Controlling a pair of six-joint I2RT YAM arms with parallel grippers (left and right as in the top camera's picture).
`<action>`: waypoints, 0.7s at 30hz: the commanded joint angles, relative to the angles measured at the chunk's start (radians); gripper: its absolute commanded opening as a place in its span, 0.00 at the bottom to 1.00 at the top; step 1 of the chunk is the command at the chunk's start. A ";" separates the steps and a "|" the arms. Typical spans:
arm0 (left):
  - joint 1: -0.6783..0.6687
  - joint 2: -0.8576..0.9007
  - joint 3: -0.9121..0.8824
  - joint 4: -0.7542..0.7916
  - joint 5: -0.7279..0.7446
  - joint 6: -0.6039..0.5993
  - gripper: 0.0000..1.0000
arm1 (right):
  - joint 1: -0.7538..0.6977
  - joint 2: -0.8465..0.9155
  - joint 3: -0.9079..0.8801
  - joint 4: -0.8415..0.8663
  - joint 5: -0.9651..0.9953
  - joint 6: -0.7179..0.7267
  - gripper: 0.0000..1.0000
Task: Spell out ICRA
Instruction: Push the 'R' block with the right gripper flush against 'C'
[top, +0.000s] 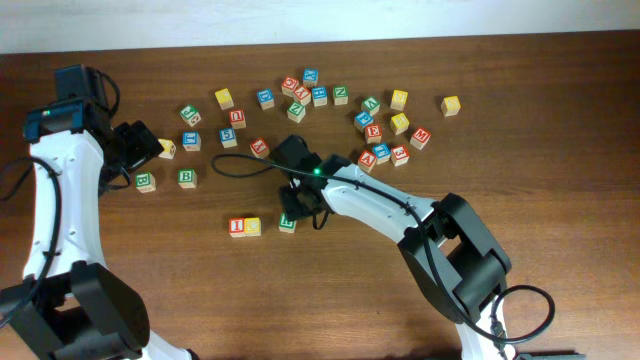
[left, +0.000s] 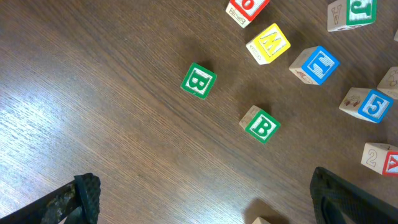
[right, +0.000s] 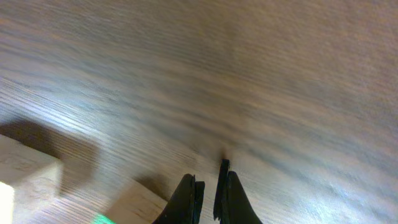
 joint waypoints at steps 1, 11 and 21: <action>0.003 0.000 0.014 -0.001 0.003 -0.012 0.99 | -0.009 0.009 -0.001 -0.060 0.026 0.066 0.04; 0.003 0.000 0.014 -0.001 0.003 -0.012 0.99 | -0.008 0.009 -0.001 -0.116 -0.183 0.066 0.05; 0.003 0.000 0.014 -0.001 0.003 -0.012 0.99 | -0.008 0.009 -0.001 -0.063 -0.233 0.066 0.05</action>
